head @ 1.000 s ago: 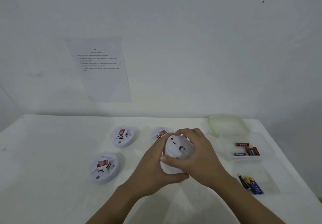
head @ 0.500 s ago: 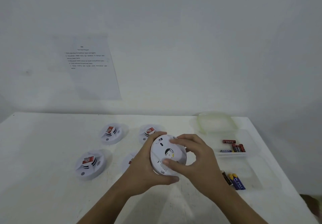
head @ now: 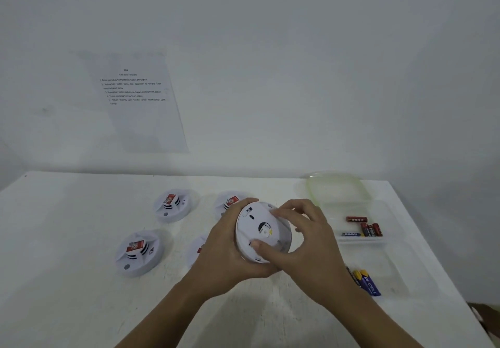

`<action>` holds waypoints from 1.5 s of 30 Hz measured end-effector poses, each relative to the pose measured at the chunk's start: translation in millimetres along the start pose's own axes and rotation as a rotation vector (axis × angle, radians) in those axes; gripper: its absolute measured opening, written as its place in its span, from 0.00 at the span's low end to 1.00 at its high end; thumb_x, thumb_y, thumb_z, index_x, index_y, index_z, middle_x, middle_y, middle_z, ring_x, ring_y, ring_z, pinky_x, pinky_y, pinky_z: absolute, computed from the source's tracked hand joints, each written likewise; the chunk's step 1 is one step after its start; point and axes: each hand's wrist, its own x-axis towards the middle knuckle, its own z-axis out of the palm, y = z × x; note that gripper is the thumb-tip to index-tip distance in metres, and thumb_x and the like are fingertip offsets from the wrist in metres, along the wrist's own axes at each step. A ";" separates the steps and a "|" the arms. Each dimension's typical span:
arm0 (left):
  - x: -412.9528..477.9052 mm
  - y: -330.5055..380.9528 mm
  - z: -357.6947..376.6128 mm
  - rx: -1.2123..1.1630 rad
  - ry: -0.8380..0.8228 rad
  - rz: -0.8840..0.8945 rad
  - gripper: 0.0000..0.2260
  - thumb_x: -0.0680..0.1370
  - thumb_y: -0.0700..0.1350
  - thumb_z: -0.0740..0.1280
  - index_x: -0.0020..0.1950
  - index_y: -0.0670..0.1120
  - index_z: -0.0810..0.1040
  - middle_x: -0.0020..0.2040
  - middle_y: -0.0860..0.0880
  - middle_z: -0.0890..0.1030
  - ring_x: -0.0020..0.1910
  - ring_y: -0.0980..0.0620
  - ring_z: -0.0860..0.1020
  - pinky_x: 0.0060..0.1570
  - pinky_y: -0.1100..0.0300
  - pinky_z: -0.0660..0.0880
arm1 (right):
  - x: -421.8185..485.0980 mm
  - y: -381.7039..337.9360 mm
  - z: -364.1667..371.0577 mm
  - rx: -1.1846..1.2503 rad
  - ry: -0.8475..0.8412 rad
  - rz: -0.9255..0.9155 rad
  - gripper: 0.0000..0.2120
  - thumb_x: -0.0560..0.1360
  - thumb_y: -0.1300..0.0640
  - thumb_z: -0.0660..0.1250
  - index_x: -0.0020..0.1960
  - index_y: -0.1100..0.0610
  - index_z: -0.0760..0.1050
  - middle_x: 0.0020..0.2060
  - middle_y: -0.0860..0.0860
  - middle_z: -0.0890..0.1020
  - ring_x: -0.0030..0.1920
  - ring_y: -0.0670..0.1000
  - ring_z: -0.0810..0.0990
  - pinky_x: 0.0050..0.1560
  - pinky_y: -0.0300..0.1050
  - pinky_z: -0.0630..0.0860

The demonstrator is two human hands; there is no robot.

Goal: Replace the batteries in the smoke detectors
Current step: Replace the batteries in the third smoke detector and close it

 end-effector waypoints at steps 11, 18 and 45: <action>9.9 13.9 -18.0 0.063 -0.086 0.025 0.37 0.63 0.40 0.84 0.69 0.50 0.73 0.62 0.53 0.80 0.63 0.46 0.79 0.59 0.47 0.80 | 11.2 -7.4 -3.5 0.015 -0.156 -0.029 0.23 0.64 0.35 0.71 0.55 0.43 0.74 0.50 0.38 0.74 0.55 0.42 0.75 0.49 0.29 0.69; 14.6 13.8 -26.3 0.063 -0.138 0.012 0.39 0.61 0.39 0.85 0.69 0.49 0.73 0.62 0.48 0.81 0.62 0.44 0.80 0.58 0.45 0.80 | 20.2 -9.6 -16.1 -0.009 -0.254 -0.097 0.22 0.67 0.44 0.78 0.57 0.47 0.76 0.50 0.41 0.75 0.54 0.46 0.76 0.50 0.35 0.73; -1.8 5.6 -33.3 0.103 -0.069 -0.045 0.40 0.62 0.49 0.85 0.70 0.56 0.71 0.63 0.55 0.80 0.64 0.52 0.78 0.61 0.50 0.80 | 30.2 1.5 -20.9 0.512 -0.076 0.127 0.21 0.74 0.54 0.74 0.65 0.44 0.75 0.45 0.49 0.79 0.45 0.52 0.81 0.47 0.49 0.83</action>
